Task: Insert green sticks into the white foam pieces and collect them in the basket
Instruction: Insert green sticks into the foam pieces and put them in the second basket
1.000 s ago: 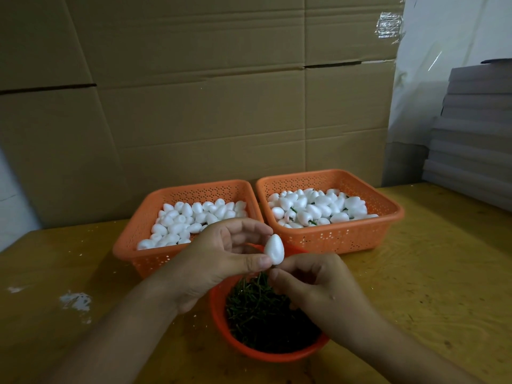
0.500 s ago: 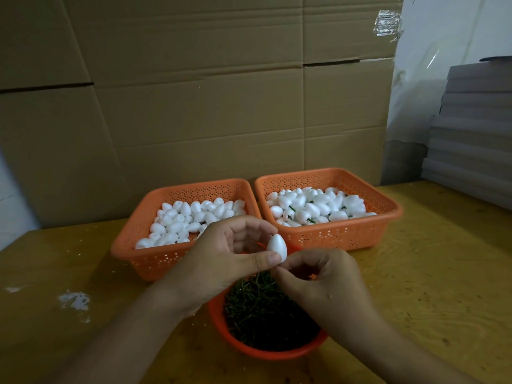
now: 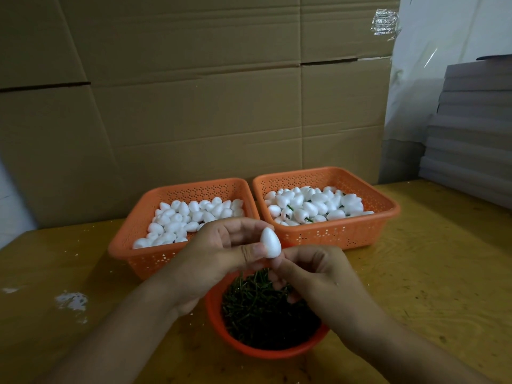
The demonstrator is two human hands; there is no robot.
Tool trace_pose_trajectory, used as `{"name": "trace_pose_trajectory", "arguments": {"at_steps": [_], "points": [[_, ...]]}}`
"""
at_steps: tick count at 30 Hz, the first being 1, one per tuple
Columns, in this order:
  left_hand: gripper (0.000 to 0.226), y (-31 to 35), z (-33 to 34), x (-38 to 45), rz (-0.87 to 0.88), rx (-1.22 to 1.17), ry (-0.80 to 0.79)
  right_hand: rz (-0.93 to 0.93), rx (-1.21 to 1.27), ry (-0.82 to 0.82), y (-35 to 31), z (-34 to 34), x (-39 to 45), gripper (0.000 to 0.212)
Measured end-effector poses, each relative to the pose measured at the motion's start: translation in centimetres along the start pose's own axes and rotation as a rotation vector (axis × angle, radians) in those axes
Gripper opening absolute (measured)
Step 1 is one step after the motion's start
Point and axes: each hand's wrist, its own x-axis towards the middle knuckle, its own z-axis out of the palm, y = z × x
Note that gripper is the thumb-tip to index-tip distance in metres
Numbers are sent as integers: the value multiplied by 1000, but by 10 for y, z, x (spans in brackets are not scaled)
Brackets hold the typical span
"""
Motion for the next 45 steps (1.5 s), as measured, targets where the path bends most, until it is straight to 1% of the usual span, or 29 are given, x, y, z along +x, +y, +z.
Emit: {"name": "trace_pose_trajectory", "arguments": {"at_steps": [3,8,11,14,17,21,24,27,30,33,38,40,42,45], "points": [[34,1,-2,0,-10,-16,-12,4,11,-5,0,1,-1,18],[39,0,1,1,13,-35,30,-35,49,110,0,0,2,14],[34,-2,6,0,36,2,37,-92,17,129,1,0,1,13],[31,-3,9,0,64,31,70,-152,-50,114,1,0,0,16],[27,-4,10,1,65,37,69,-173,-90,94,1,0,-1,19],[29,-3,5,0,41,66,25,-110,-30,26,1,-1,-1,20],[32,-2,2,-1,24,74,-10,-32,60,-25,0,-3,-1,15],[32,-1,3,0,17,77,-17,0,91,-36,0,-4,-2,14],[30,-2,5,0,37,93,13,-24,76,27,1,-3,-1,14],[30,-4,7,0,66,89,44,-84,7,88,2,-2,0,15],[27,-5,10,0,82,98,84,-165,-100,83,0,0,-2,21],[27,-4,8,0,73,113,77,-140,-81,67,0,-1,-2,19],[27,-3,6,0,60,105,58,-81,-19,37,-1,-2,-2,16],[28,0,4,-1,36,86,23,15,75,-31,-2,-4,-1,16]]}}
